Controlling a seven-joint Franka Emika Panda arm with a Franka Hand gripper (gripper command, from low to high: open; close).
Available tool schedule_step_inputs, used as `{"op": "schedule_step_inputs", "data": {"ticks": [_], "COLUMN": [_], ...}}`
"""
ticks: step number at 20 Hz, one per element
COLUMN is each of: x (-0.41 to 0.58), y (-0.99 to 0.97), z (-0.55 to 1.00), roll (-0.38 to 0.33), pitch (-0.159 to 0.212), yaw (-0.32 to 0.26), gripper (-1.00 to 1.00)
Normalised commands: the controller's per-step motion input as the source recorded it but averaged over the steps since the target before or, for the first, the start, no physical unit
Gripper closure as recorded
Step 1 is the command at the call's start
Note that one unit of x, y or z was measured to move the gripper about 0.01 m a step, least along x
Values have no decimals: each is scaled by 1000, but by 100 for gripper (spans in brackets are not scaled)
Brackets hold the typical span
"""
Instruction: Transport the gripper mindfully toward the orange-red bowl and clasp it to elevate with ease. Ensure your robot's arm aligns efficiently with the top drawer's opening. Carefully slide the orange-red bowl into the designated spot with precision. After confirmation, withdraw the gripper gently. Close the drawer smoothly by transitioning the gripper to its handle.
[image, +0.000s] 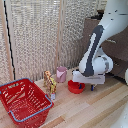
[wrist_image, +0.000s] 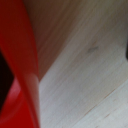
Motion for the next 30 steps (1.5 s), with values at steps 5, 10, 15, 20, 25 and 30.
{"op": "schedule_step_inputs", "data": {"ticks": [5, 10, 15, 20, 25, 30], "x": [9, 186, 245, 402, 415, 317], "y": [6, 0, 0, 35, 192, 121], "z": [-5, -2, 162, 494, 623, 742], "roll": [0, 0, 0, -2, -54, -79], "pitch": [7, 12, 10, 0, 0, 27], "yaw": [0, -8, -12, -1, 0, 0], "gripper": [100, 100, 100, 100, 100, 100]}}
